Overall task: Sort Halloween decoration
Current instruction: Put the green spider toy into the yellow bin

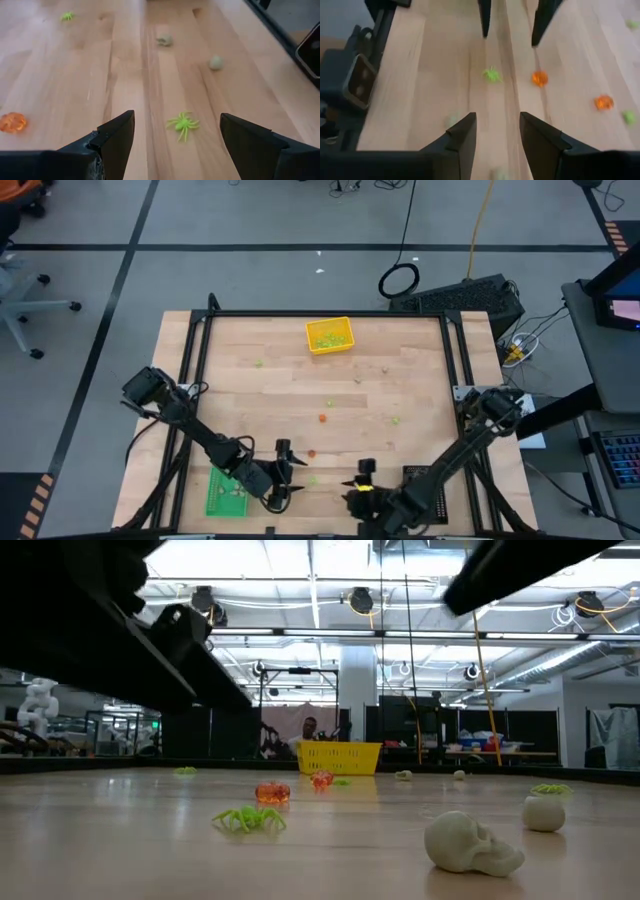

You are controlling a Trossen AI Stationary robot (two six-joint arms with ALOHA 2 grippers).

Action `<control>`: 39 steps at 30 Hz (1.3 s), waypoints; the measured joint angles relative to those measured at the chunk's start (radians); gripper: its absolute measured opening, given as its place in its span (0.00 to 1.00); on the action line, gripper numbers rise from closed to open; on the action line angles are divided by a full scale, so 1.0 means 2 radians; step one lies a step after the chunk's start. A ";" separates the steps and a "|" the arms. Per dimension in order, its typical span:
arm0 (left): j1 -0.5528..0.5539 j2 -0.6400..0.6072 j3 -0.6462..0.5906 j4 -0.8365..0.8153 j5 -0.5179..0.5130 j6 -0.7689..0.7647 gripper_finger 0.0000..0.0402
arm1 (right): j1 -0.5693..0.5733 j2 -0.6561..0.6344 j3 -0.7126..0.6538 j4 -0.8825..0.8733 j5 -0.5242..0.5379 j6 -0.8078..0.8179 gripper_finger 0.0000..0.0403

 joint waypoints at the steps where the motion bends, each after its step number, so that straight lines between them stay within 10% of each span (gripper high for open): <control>1: 0.000 0.003 0.000 0.000 0.002 -0.005 0.73 | -0.006 0.005 0.000 0.013 -0.006 -0.011 0.33; 20: 0.001 0.048 0.062 -0.125 0.037 -0.023 0.46 | -0.029 0.017 0.000 0.076 -0.035 -0.028 0.33; 39: 0.031 0.056 0.071 -0.135 0.092 -0.004 0.41 | -0.022 0.017 0.000 0.075 -0.009 -0.027 0.33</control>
